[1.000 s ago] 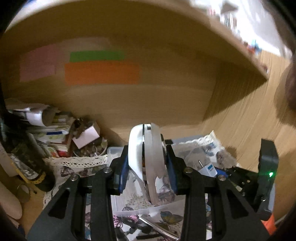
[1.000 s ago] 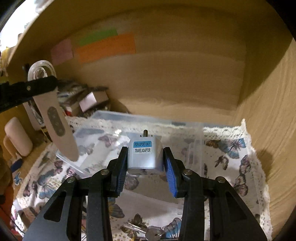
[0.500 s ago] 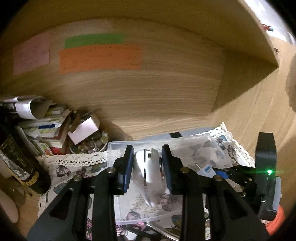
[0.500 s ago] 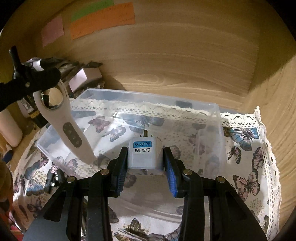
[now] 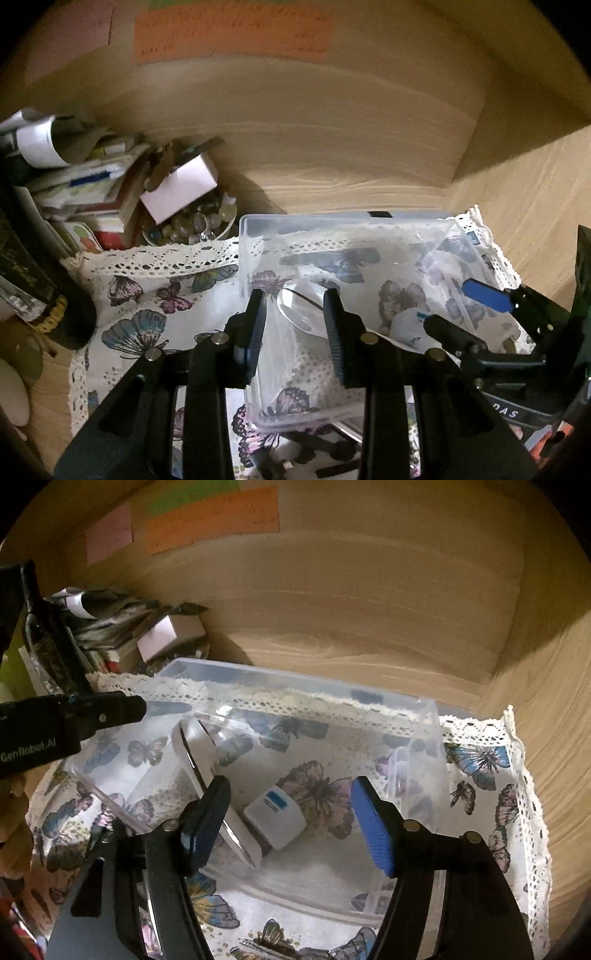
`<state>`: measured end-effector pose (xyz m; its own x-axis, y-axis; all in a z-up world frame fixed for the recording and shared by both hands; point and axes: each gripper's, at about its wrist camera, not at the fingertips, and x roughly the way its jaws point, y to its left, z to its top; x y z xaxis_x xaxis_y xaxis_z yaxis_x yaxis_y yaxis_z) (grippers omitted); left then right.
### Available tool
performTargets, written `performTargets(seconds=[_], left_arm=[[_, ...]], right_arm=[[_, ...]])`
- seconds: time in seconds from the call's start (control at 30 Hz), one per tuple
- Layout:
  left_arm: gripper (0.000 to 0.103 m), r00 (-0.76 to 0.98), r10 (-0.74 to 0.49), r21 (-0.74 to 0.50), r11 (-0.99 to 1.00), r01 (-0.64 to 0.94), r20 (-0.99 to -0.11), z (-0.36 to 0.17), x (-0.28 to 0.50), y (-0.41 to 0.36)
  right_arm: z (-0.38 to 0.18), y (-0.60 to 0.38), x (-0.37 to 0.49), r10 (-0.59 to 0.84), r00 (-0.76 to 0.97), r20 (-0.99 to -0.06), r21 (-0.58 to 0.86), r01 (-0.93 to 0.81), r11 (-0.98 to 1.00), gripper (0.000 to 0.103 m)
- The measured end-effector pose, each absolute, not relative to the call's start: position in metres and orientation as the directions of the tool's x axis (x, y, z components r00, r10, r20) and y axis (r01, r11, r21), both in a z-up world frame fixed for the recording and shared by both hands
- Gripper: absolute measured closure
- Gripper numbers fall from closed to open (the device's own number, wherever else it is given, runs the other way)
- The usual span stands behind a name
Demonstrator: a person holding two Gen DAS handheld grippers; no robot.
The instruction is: Organize rigid objects
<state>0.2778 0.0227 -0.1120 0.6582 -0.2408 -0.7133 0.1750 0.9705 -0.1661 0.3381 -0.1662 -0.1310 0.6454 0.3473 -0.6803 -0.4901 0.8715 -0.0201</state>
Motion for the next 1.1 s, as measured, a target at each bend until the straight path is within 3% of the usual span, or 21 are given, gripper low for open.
performTargets(seconds=[0.03,0.1,0.23,0.3,0.37,0.6,0.93,1.1], left_arm=[[0.067,0.665,-0.238,-0.16,0.971,0.177,-0.708,-0.107,0.274,0.025],[0.049,0.684,-0.233,-0.149,0.972,0.18,-0.692,-0.098,0.265,0.03],[0.041,0.714,-0.235,-0.138,0.972,0.192,-0.66,-0.08,0.246,0.042],[0.024,0.716,-0.23,-0.132,0.973,0.19,-0.659,-0.075,0.236,0.049],[0.015,0.72,-0.225,-0.135,0.974,0.181,-0.656,-0.072,0.225,0.058],[0.014,0.696,-0.17,-0.101,0.985,0.139,-0.697,-0.089,0.202,0.072],[0.014,0.538,-0.18,-0.123,0.982,0.141,-0.824,-0.155,0.183,0.078],[0.03,0.47,-0.203,-0.145,0.977,0.157,-0.859,-0.177,0.18,0.068]], right_arm=[[-0.128,-0.167,0.337,0.344,0.652,-0.676,-0.022,-0.484,0.875,0.038],[-0.12,-0.171,0.331,0.348,0.666,-0.659,-0.019,-0.478,0.878,0.037],[-0.104,-0.179,0.315,0.349,0.71,-0.612,-0.024,-0.457,0.889,0.024],[-0.098,-0.183,0.307,0.354,0.722,-0.594,-0.027,-0.458,0.889,0.022],[-0.093,-0.188,0.296,0.367,0.735,-0.57,-0.025,-0.462,0.886,0.021],[-0.096,-0.213,0.266,0.364,0.752,-0.549,0.0,-0.436,0.9,0.02],[-0.138,-0.242,0.238,0.315,0.688,-0.654,0.042,-0.383,0.923,0.02],[-0.167,-0.237,0.227,0.31,0.623,-0.718,0.047,-0.401,0.915,0.021]])
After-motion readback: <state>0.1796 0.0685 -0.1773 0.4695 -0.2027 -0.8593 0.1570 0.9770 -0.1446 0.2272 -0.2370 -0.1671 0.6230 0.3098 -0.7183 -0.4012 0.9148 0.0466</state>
